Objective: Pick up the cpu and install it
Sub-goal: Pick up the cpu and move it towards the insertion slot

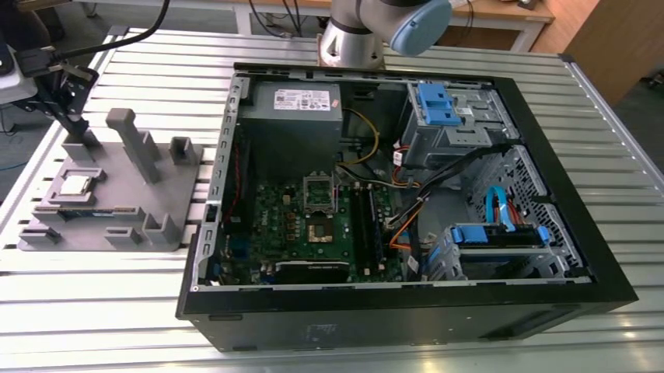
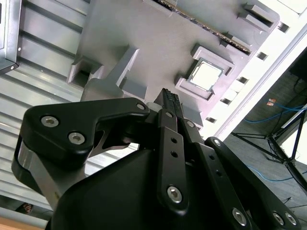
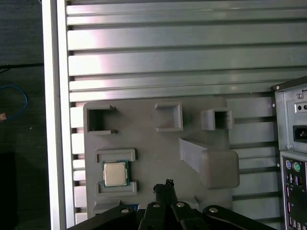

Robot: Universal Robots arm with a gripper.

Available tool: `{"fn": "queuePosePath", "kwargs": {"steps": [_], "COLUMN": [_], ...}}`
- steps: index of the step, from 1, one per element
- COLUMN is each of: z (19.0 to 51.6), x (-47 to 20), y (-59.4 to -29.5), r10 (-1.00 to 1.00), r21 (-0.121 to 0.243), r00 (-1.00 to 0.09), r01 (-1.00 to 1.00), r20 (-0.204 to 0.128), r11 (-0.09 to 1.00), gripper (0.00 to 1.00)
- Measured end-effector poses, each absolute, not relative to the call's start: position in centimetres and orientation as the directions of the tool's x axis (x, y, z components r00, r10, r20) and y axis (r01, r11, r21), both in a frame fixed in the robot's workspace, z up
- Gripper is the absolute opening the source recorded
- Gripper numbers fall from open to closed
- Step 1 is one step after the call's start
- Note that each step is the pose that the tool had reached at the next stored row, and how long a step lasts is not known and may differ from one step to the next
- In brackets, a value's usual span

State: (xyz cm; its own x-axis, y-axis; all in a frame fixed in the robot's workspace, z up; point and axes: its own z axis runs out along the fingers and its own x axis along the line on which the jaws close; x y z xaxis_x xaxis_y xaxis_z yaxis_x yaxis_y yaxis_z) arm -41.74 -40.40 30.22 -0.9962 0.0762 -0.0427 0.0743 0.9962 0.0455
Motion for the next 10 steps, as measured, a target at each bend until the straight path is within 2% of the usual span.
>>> {"fn": "queuePosePath", "kwargs": {"steps": [10], "z": [30.12], "x": [-42.02], "y": [-40.40], "r10": [0.076], "r21": [0.046], "r00": [-0.996], "r01": [0.074], "r20": [-0.050], "r11": [0.996], "gripper": [0.11]}}
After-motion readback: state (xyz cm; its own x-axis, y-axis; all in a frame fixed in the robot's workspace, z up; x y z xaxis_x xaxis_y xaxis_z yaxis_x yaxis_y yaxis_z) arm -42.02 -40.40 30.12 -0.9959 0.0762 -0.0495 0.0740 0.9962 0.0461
